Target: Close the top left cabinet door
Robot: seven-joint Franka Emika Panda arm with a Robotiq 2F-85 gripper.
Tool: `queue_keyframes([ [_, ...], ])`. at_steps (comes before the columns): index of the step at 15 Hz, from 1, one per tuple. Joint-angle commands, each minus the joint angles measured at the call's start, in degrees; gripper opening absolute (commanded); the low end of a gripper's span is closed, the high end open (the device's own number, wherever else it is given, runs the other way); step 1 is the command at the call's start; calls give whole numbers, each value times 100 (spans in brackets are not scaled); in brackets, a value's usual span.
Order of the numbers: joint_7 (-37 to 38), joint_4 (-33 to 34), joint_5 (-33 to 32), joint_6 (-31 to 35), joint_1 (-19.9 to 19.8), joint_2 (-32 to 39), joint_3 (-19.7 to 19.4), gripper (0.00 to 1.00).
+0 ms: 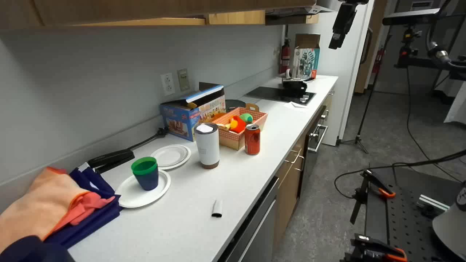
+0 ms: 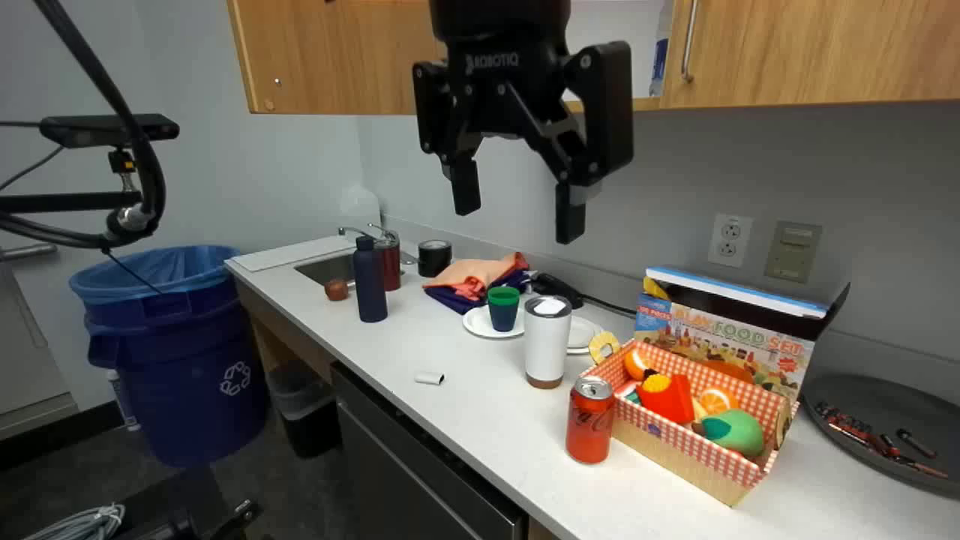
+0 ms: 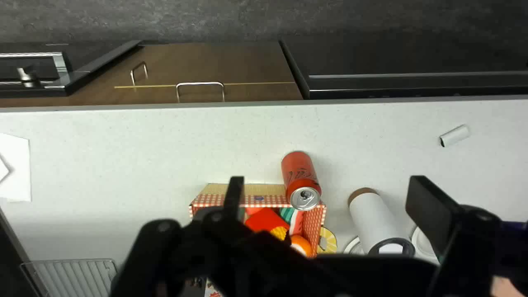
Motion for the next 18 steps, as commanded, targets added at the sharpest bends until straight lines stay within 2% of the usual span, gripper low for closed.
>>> queue_keyframes([
  [1, -35, 11, 42, -16, -69, 17, 51, 100],
  [11, 50, -67, -1, -6, -97, -57, 113, 100],
  [16, -15, -15, -107, -345, -99, -29, 189, 100],
  [17, 337, -267, -35, -766, -77, -614, 533, 100],
  [18, 470, -361, -1, -951, -17, -794, 716, 100],
])
